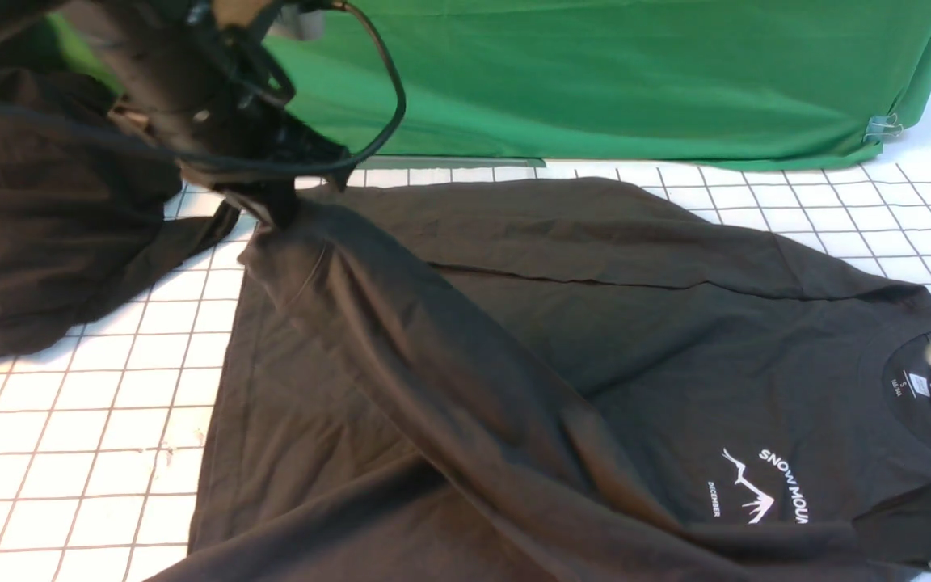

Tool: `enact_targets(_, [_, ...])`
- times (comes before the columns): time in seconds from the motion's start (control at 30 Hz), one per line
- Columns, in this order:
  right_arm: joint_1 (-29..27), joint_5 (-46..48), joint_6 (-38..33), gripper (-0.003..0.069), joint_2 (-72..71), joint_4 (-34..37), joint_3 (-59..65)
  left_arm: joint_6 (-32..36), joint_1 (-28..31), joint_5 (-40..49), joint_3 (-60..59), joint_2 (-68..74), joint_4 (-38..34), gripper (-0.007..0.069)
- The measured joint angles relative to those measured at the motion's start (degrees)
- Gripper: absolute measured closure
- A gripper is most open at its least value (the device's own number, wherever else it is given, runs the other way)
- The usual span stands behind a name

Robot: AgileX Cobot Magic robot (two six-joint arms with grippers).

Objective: Fold a long-sleeved shirt over a white checkered tablecloth.
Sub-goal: 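Fold the left side of the black T-shirt inward over its body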

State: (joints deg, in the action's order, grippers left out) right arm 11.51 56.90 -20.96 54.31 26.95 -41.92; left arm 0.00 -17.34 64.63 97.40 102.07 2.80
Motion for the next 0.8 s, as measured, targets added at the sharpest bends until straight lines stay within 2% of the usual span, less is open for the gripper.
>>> enact_targets(0.13, [3.85, -0.49, -0.89, 0.0507, 0.89, 0.12, 0.00, 0.00, 2.10, 0.29, 3.88, 5.40, -0.88, 0.0610])
enact_targets(0.2, [9.26, -2.46, -0.47, 0.0499, 2.46, -0.40, -0.05, 0.00, 3.28, 0.38, 5.95, 9.65, -1.16, 0.0610])
enact_targets(0.33, [17.22, -6.36, 6.09, 0.0477, 6.79, -6.97, -0.05, 0.00, 3.57, 0.37, 6.71, 13.63, -1.30, 0.0610])
enact_targets(0.47, [23.15, -10.31, 12.75, 0.0379, 12.62, -14.81, -0.05, 0.00, 3.57, 0.37, 6.78, 15.86, -1.56, 0.0610])
enact_targets(0.53, [25.74, -13.57, 14.48, 0.0294, 16.20, -16.57, -0.05, 0.00, 3.57, 0.48, 6.78, 16.27, -1.62, 0.0610])
enact_targets(0.63, [27.79, -18.69, 15.06, 0.0216, 21.00, -17.17, -0.05, 0.00, 3.59, 0.48, 6.84, 16.34, -1.43, 0.0610])
enact_targets(0.8, [28.33, -22.76, 14.06, 0.0192, 29.49, -19.73, -1.12, 0.00, 3.63, 0.42, 6.90, 16.34, -1.43, 0.0610])
